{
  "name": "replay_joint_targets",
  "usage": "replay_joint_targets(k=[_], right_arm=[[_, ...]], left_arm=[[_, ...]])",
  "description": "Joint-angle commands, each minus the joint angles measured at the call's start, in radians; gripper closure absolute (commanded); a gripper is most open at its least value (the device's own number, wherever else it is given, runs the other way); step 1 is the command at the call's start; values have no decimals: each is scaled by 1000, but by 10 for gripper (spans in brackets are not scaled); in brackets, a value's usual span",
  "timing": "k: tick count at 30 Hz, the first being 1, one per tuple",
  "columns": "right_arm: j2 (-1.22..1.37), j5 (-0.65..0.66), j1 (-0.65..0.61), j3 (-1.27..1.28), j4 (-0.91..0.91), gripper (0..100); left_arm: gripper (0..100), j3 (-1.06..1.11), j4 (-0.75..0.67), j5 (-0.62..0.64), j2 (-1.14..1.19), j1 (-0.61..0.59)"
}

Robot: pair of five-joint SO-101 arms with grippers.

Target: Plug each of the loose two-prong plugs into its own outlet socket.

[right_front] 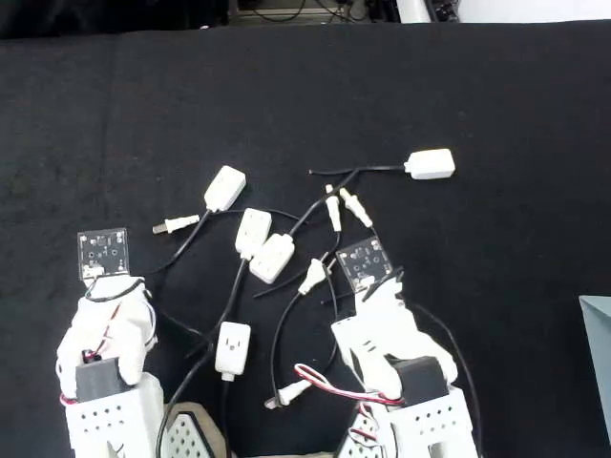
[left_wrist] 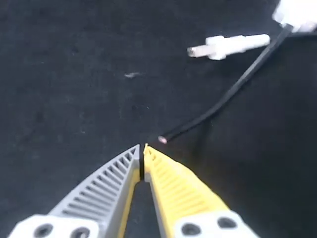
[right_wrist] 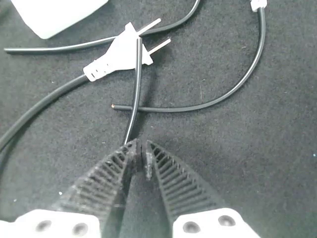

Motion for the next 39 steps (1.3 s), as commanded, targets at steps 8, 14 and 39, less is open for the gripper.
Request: replay_joint_targets(k=[8, 14, 39], right_arm=[[-90, -3, 9, -73, -15, 984], [-79, -12, 153, -243, -98, 985], [1251, -3, 235, -762, -580, 797]], left_arm=[[970, 19, -18, 8, -3, -22], [970, 19, -18, 9, -3, -16], [970, 19, 18, 3, -3, -18]])
